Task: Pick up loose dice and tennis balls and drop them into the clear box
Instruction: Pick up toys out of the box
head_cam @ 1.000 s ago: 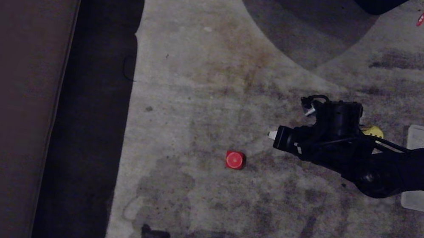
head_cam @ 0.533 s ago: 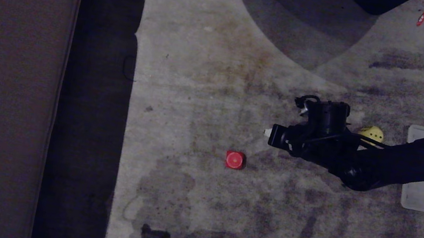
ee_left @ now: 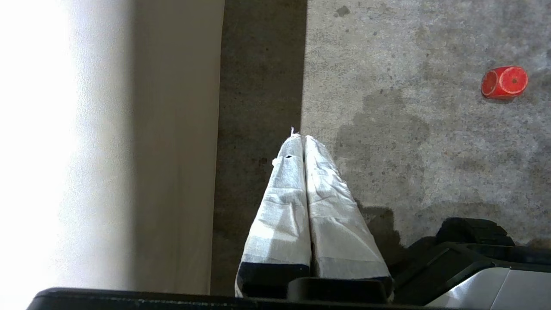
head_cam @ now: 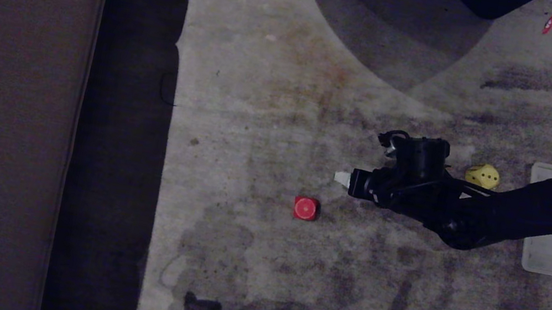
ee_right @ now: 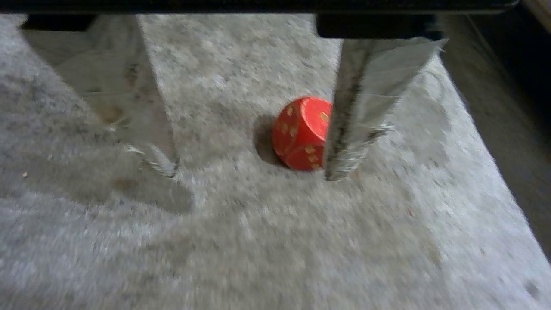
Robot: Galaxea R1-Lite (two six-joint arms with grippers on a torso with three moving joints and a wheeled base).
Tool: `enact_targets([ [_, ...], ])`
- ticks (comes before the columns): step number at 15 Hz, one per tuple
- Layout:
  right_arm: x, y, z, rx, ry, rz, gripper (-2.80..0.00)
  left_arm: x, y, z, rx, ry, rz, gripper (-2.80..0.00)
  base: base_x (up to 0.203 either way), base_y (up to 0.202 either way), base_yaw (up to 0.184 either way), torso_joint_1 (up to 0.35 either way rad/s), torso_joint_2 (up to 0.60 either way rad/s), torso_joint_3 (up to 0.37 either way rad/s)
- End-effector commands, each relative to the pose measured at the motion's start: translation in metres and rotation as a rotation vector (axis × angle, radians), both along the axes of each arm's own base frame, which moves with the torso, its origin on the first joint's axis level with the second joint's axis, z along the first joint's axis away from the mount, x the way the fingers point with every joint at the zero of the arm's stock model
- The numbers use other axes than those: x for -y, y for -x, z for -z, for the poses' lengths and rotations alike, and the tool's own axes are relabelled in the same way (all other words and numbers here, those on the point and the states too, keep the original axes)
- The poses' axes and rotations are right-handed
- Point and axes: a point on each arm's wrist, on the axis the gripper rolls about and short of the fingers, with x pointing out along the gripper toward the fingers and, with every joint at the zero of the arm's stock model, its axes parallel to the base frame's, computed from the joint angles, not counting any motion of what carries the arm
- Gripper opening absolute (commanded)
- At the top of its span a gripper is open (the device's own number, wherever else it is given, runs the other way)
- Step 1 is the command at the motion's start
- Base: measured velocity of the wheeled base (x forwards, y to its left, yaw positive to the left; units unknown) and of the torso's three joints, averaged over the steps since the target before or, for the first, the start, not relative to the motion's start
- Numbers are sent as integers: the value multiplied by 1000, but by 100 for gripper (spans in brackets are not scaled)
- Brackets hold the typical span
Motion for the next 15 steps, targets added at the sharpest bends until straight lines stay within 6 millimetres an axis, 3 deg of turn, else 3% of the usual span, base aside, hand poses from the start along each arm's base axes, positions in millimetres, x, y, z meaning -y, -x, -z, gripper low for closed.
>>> enact_targets([
  [1, 1, 2, 6, -19, 9, -1, 0, 0, 0, 0, -1, 0, -2, -280, 0, 0, 0, 0, 0, 0],
  [15, -1, 5, 35, -81, 82, -31, 0, 0, 0, 0, -1, 0, -1, -280, 0, 0, 0, 0, 0, 0],
])
